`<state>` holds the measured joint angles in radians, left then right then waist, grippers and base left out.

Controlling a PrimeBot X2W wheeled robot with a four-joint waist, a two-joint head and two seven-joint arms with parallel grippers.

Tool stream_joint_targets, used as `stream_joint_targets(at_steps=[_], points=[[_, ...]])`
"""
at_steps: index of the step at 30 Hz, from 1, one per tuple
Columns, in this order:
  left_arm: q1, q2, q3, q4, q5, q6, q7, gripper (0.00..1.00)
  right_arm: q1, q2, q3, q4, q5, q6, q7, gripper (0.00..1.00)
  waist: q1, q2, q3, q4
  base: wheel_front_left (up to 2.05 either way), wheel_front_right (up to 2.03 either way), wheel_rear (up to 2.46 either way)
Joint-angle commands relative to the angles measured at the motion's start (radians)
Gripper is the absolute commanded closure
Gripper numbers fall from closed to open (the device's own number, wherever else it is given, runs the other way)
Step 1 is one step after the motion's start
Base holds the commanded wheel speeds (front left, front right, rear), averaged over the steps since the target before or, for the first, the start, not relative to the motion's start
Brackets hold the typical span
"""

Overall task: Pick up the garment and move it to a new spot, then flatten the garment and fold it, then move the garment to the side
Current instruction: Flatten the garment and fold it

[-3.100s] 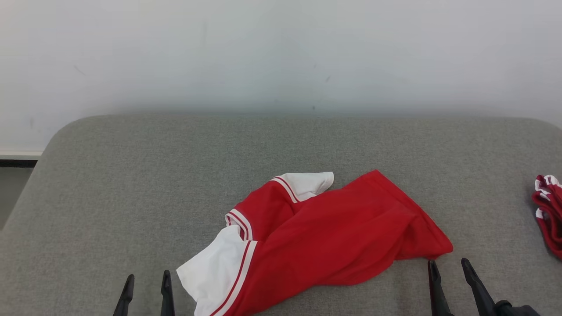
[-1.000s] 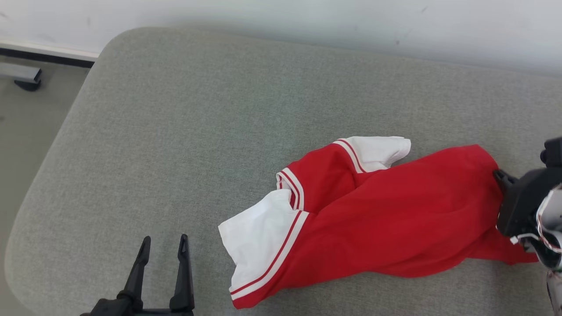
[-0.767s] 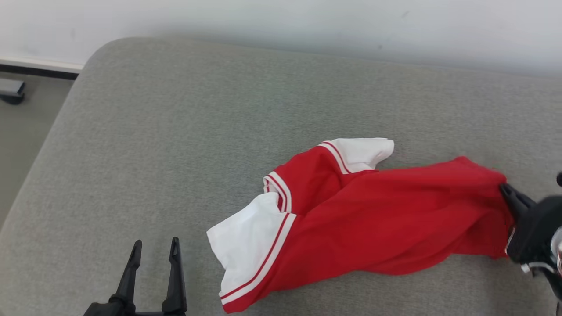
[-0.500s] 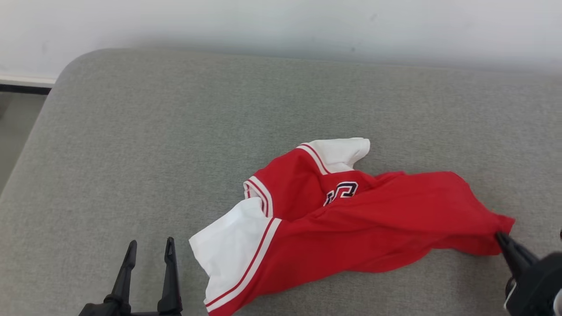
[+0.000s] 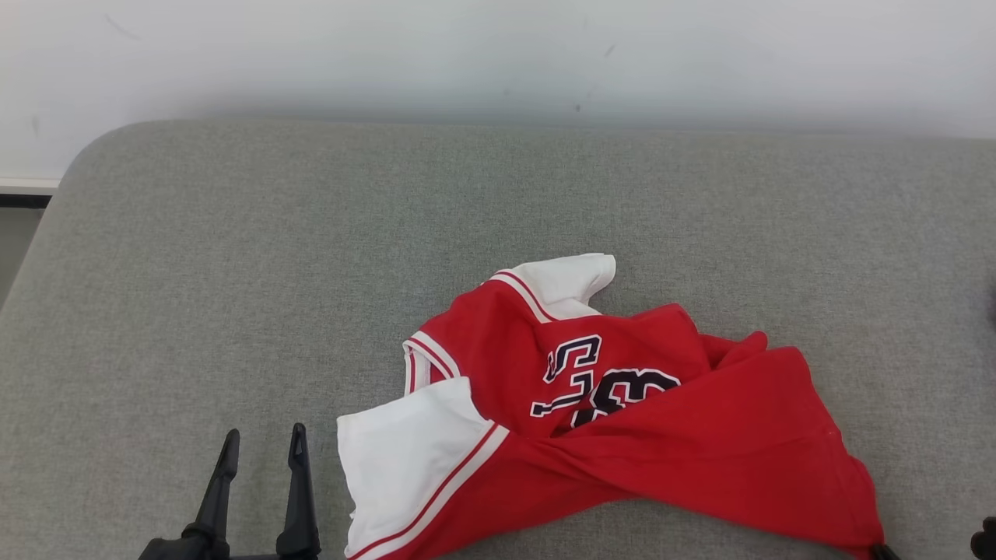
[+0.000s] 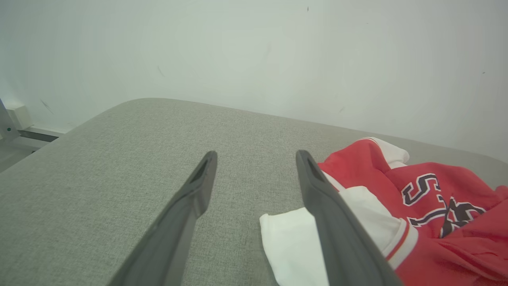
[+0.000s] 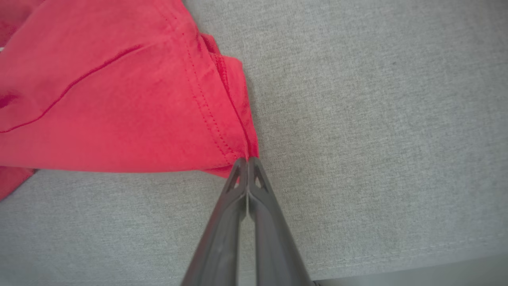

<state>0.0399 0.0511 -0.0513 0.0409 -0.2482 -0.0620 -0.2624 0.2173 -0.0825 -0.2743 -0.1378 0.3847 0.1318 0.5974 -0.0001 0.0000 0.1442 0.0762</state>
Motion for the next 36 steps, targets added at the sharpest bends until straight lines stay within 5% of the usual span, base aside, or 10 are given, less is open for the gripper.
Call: stream_joint_targets(at_steps=[1,14,15,16,17,23,36], points=[[0.001,-0.001,0.002,0.004,-0.001,-0.004,-0.003,0.0,0.01,0.005,-0.005,0.011,-0.016,-0.003,-0.008,1.0,0.0001,0.0,-0.006,-0.002,0.0,0.0,0.0],[0.034,-0.001,0.012,0.015,-0.01,-0.002,-0.003,0.0,0.058,0.029,-0.032,0.098,-0.089,-0.003,-0.008,1.0,0.0001,0.0,-0.065,-0.005,0.0,0.0,0.0],[0.037,-0.001,0.013,0.015,-0.011,-0.002,-0.003,0.0,0.061,0.029,-0.031,0.1,-0.09,-0.003,-0.009,0.89,0.0001,0.0,-0.069,-0.008,0.0,0.0,0.0],[0.039,-0.001,0.014,0.015,-0.012,-0.001,-0.003,0.0,0.065,0.03,-0.03,0.102,-0.092,-0.003,-0.011,0.52,0.0001,0.0,-0.073,-0.011,0.0,0.0,0.0],[0.041,-0.001,0.016,0.016,-0.013,-0.002,-0.003,0.0,0.068,0.03,-0.033,0.102,-0.087,-0.003,-0.016,0.0,0.0001,0.0,-0.079,-0.015,0.0,0.0,0.0],[0.069,-0.001,0.025,0.018,-0.015,0.001,-0.003,0.0,0.078,0.032,-0.028,0.066,-0.036,-0.003,-0.148,0.0,0.0001,0.0,-0.112,-0.042,0.0,0.0,0.0],[0.118,-0.001,0.024,0.032,0.025,-0.005,-0.003,0.0,0.061,-0.02,0.148,0.092,-0.158,-0.002,-0.788,0.0,0.0001,0.0,-0.186,-0.087,0.0,0.0,0.0]])
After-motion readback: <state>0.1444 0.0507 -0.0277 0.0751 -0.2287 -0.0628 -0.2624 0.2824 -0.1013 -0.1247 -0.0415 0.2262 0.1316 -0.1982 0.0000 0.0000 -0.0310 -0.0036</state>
